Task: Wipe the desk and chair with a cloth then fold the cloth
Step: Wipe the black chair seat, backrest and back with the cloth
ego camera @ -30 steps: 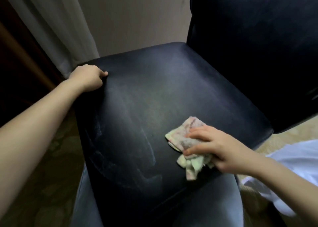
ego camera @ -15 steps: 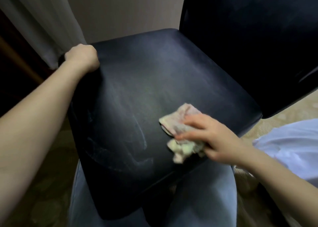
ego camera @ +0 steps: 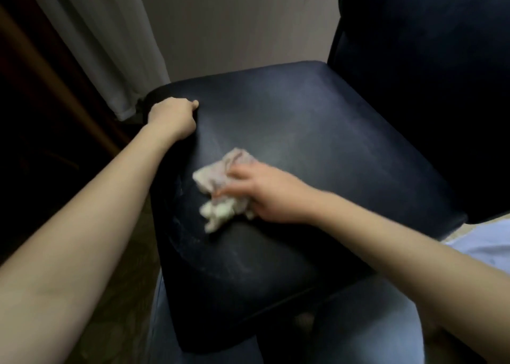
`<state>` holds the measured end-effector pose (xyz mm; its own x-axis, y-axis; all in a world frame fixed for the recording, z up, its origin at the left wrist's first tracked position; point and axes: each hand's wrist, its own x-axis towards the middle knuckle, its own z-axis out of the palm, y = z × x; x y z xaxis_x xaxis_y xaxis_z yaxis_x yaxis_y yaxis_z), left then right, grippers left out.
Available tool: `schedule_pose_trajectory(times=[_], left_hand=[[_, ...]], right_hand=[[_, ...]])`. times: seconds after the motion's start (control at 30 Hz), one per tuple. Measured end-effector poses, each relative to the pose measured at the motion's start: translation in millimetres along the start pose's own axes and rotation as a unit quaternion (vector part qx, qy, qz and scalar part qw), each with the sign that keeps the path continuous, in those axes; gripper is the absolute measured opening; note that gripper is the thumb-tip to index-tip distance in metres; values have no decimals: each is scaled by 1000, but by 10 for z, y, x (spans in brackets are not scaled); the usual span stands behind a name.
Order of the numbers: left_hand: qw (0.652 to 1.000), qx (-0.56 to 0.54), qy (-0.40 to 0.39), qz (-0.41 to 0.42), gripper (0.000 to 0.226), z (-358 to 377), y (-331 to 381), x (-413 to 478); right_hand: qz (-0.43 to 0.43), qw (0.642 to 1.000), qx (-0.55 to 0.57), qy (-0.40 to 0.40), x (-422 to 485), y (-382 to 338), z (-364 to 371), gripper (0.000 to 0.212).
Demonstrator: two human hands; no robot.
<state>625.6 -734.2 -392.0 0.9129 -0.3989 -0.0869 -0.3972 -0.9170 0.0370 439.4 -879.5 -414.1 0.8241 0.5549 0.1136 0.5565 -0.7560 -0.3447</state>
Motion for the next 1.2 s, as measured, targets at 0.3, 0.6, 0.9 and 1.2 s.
schedule_pose_trajectory(times=[0.3, 0.6, 0.9, 1.2], left_hand=[[939, -265, 79, -202, 47, 304, -479, -550], [841, -495, -46, -213, 54, 516, -602, -724], [669, -707, -68, -217, 54, 603, -654, -579], [538, -793, -55, -282, 62, 989, -812, -643]], right_hand=[[234, 968, -84, 41, 916, 612, -106, 49], [-90, 994, 9, -59, -160, -528, 66, 51], [-80, 994, -68, -2, 1016, -31, 139, 35], [105, 983, -143, -41, 1839, 363, -30, 49]])
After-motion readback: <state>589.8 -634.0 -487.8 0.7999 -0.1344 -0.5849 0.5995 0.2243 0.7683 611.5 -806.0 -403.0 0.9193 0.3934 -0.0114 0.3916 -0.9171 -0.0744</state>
